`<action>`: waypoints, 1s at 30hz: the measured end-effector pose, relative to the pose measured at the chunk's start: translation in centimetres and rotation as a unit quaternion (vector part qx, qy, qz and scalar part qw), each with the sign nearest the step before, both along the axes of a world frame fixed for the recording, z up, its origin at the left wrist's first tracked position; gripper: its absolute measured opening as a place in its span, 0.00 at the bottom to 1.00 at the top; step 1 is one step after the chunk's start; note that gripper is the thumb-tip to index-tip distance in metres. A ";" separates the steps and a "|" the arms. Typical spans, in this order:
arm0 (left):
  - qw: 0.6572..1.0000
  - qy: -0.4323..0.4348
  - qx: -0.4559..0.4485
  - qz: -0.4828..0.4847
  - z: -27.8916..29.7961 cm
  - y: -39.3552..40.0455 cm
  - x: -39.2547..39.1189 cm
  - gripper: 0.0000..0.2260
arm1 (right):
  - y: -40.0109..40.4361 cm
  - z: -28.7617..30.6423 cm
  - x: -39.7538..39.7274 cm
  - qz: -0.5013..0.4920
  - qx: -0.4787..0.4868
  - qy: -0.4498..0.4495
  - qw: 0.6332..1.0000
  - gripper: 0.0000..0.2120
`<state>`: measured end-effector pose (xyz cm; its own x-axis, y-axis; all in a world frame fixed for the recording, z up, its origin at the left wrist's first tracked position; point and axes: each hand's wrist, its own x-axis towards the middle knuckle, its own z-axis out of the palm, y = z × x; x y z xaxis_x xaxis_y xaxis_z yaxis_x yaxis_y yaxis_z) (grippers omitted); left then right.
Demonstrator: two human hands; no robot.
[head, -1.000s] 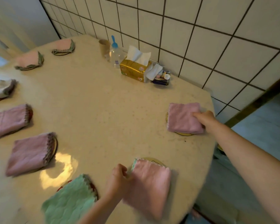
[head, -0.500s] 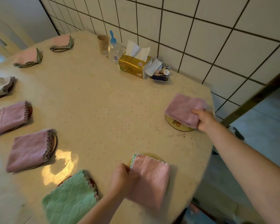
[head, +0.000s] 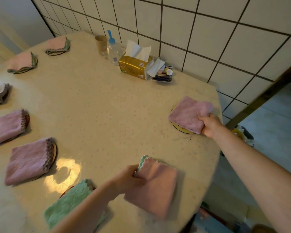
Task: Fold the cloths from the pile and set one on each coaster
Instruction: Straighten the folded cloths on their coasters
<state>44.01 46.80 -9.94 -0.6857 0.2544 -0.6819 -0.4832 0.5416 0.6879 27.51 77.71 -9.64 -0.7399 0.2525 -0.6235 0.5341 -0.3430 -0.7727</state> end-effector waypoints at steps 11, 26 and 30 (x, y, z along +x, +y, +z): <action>0.992 0.009 -0.122 0.020 -0.8 -0.2 -1.9 0.08 | 1.7 -0.6 -0.5 0.069 0.336 -0.044 0.938 0.26; 0.949 0.108 -0.298 -0.001 1.9 -8.3 -0.8 0.11 | -6.2 4.5 5.2 0.168 0.505 0.082 0.843 0.18; 0.945 0.135 -0.293 0.054 2.9 -14.3 -0.2 0.08 | -13.2 4.6 8.2 0.214 0.457 0.110 0.857 0.14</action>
